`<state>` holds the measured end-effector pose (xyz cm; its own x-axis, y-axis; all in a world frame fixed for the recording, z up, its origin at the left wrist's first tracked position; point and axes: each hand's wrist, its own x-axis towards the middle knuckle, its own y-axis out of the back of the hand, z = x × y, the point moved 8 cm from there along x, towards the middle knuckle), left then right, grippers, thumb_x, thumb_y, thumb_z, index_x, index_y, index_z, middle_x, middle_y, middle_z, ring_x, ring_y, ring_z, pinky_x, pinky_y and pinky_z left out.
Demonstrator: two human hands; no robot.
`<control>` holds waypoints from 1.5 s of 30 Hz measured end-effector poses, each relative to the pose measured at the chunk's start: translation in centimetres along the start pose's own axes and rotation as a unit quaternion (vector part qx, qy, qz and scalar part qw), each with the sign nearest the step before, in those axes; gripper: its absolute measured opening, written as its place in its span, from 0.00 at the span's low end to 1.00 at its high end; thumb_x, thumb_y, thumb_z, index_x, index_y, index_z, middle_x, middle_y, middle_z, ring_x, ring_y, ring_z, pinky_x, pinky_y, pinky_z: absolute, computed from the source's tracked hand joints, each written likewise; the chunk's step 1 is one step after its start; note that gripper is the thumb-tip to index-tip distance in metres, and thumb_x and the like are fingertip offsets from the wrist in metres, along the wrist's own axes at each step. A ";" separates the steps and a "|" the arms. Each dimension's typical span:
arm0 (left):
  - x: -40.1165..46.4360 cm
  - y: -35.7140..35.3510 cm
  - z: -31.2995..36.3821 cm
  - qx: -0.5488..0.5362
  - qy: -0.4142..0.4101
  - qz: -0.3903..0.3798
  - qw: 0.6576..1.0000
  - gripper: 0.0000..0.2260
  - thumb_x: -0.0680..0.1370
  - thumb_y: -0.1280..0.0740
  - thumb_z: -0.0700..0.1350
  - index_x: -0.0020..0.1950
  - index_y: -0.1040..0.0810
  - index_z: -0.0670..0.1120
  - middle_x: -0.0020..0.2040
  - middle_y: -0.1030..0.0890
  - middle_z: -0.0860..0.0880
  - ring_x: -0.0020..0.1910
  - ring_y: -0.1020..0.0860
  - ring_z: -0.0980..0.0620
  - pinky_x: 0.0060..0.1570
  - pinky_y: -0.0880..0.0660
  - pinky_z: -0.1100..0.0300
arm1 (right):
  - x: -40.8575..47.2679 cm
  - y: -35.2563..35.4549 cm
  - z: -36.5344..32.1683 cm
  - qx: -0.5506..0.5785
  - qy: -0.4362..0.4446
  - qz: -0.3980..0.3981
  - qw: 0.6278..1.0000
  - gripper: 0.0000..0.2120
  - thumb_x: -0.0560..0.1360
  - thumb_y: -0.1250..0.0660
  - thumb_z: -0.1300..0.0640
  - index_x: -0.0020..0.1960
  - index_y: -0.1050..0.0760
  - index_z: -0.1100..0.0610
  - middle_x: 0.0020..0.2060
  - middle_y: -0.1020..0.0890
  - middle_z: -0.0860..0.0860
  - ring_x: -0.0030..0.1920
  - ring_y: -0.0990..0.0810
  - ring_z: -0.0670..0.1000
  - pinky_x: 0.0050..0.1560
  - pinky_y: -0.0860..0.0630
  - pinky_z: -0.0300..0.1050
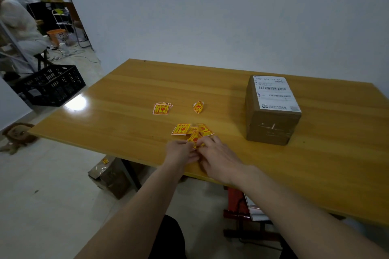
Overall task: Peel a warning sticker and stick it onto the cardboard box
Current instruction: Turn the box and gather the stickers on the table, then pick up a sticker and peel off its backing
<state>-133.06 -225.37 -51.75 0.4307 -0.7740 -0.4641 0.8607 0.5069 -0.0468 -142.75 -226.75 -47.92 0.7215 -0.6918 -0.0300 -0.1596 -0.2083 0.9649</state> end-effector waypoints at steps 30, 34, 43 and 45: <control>-2.0 0.9 0.3 0.160 -0.037 -0.145 0.976 0.05 0.76 0.33 0.39 0.41 0.23 0.43 0.36 0.29 0.46 0.32 0.32 0.56 0.31 0.27 0.68 | 0.1 3.6 1.7 0.253 -0.145 0.104 0.951 0.14 0.78 0.39 0.52 0.59 0.23 0.58 0.55 0.19 0.54 0.57 0.23 0.54 0.53 0.30 0.44; -3.0 -0.7 0.6 0.171 -0.052 -0.173 0.969 0.02 0.76 0.33 0.39 0.45 0.22 0.42 0.34 0.29 0.48 0.33 0.31 0.56 0.34 0.24 0.69 | -0.3 3.9 1.3 0.307 -0.125 0.092 0.939 0.06 0.69 0.27 0.56 0.45 0.18 0.57 0.36 0.20 0.45 0.40 0.23 0.45 0.48 0.25 0.44; -3.9 -1.0 1.0 0.072 -0.065 -0.144 0.985 0.02 0.74 0.30 0.38 0.45 0.19 0.41 0.41 0.18 0.47 0.41 0.21 0.54 0.45 0.22 0.63 | -2.6 5.4 4.1 0.417 -0.198 0.146 0.875 0.07 0.71 0.27 0.58 0.43 0.17 0.62 0.36 0.17 0.52 0.41 0.20 0.50 0.48 0.23 0.48; -4.1 -0.9 1.3 0.037 -0.073 -0.125 0.989 0.02 0.74 0.30 0.37 0.41 0.20 0.42 0.40 0.18 0.46 0.41 0.19 0.52 0.43 0.21 0.63 | -2.9 5.6 4.4 0.433 -0.202 0.156 0.865 0.08 0.72 0.29 0.59 0.46 0.17 0.65 0.42 0.15 0.59 0.45 0.18 0.55 0.52 0.22 0.51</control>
<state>-135.20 -223.16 -48.65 0.2319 -0.9212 -0.3125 0.9605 0.2675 -0.0759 -148.66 -228.97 -43.62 0.2856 -0.9564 -0.0616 -0.8744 -0.2864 0.3916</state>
